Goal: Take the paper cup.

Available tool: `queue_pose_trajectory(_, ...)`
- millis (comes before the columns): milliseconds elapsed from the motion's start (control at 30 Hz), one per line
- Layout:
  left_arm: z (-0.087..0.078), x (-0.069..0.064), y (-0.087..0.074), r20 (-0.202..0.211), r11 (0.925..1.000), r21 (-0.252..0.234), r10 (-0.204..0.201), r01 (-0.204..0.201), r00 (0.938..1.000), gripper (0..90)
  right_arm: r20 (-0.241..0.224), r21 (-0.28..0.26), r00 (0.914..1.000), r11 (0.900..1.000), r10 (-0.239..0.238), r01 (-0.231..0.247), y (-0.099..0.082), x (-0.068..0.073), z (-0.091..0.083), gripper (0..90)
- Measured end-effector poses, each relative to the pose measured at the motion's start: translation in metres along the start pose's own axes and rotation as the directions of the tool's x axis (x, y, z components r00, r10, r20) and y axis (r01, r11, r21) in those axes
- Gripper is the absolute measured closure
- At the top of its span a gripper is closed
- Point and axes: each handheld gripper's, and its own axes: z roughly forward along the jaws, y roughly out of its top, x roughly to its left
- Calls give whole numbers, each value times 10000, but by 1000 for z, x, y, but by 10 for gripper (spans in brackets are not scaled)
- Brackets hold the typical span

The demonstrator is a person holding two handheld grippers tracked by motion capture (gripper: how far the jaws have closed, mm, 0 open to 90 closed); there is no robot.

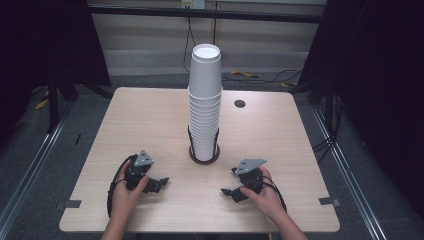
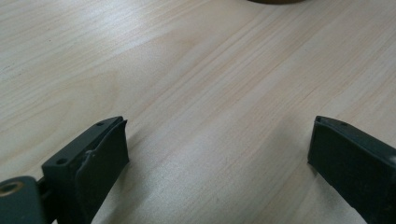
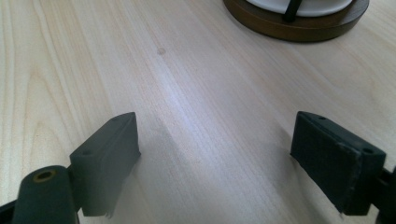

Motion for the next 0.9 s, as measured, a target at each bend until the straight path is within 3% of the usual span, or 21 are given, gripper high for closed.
queue_pose_trajectory(500,-3,-2,-2,-251,9999,56,-161,162,9996,38,-17,-9,10000,10000,-23,23,1,-1,1,145)
queue_pose_trajectory(633,-6,-1,-2,-271,9995,273,-172,180,9995,41,10,-14,10000,10000,-14,14,1,0,1,149)
queue_pose_trajectory(833,-12,-3,2,336,9969,608,-515,494,9981,77,-286,-135,9969,9972,736,-740,0,-5,-5,182)
queue_pose_trajectory(900,-13,-3,3,350,9970,605,-507,485,9981,101,-182,-247,9968,9966,777,-781,2,-8,-10,183)
